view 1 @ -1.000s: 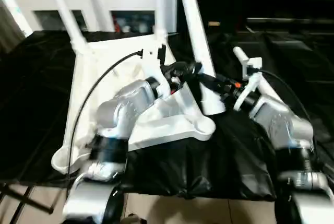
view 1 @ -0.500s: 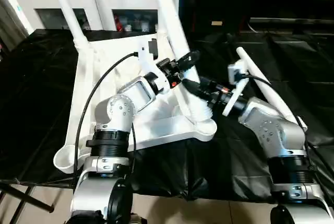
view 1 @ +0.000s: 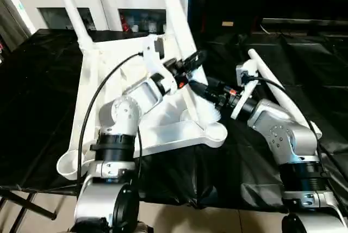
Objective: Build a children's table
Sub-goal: Pick table leg
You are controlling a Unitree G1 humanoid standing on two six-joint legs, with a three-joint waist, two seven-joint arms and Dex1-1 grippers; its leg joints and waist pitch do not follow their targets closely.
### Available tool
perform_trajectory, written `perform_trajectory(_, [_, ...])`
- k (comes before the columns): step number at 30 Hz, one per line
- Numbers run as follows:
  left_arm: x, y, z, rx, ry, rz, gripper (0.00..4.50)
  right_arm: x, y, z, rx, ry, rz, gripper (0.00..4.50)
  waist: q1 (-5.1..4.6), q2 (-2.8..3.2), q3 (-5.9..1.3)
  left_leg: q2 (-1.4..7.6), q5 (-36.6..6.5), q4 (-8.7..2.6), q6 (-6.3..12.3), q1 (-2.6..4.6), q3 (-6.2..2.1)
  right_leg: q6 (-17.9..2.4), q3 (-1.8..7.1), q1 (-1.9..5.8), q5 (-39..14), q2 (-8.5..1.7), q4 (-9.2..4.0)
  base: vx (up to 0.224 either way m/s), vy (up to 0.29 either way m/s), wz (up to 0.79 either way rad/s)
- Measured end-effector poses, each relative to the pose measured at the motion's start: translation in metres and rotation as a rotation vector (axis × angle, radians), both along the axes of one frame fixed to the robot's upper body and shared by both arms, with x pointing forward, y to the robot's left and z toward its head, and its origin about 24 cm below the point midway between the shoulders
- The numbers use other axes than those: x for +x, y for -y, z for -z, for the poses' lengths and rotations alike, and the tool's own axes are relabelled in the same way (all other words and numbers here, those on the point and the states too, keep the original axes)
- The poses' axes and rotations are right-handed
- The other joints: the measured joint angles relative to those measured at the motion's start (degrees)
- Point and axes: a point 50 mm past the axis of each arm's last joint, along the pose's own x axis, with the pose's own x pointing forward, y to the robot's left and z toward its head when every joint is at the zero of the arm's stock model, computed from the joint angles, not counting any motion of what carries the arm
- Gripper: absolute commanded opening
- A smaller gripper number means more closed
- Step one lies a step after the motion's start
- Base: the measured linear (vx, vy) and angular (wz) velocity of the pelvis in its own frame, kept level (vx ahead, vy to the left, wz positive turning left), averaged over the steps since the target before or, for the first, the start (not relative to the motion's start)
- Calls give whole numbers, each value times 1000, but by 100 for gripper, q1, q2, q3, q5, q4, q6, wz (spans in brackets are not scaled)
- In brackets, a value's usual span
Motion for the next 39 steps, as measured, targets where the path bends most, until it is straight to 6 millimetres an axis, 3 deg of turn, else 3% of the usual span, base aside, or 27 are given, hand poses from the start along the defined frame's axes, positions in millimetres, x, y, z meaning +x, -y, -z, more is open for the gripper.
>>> perform_trajectory(1, [0,-1,0,1,6,6,190,0,-1,-1,-3,4,0,244,-1,0,0,0,0,-1,0,1,0,0,0,0,0,0,0,0,0,0])
perform_trajectory(2, [0,-1,-1,-1,18,17,190,-1,-1,-2,-5,7,-4,258,-5,0,0,0,0,0,0,1,0,0,1,0,0,0,1,0,0,0])
perform_trajectory(9, [-10,-11,-20,9,218,212,189,-10,4,-3,-81,-29,-175,302,1,-6,3,0,1,-1,2,1,1,1,2,1,0,1,0,0,0,0])
perform_trajectory(14, [-21,-15,-25,38,319,397,189,-22,14,-7,-147,-59,-372,302,17,-16,3,0,5,2,8,2,8,0,2,3,0,0,4,0,0,0])
perform_trajectory(21, [-37,-12,-23,95,388,614,189,-30,10,-8,-145,-77,-515,302,6,-52,7,2,5,1,7,11,14,0,2,1,0,0,23,0,0,0])
perform_trajectory(27, [-39,-9,-21,94,383,653,189,-32,6,-8,-141,-80,-569,265,8,-77,5,1,6,2,6,11,14,-3,3,3,2,-1,26,0,0,0])
perform_trajectory(32, [-39,-11,-21,97,381,654,189,-33,4,-8,-137,-87,-581,202,11,-80,5,2,6,2,6,11,14,-3,3,2,2,-1,26,0,0,0])
perform_trajectory(39, [-38,-9,-20,94,372,635,189,-33,5,-8,-129,-97,-572,191,19,-80,5,1,6,4,7,11,14,-3,3,3,2,-1,26,0,0,0])
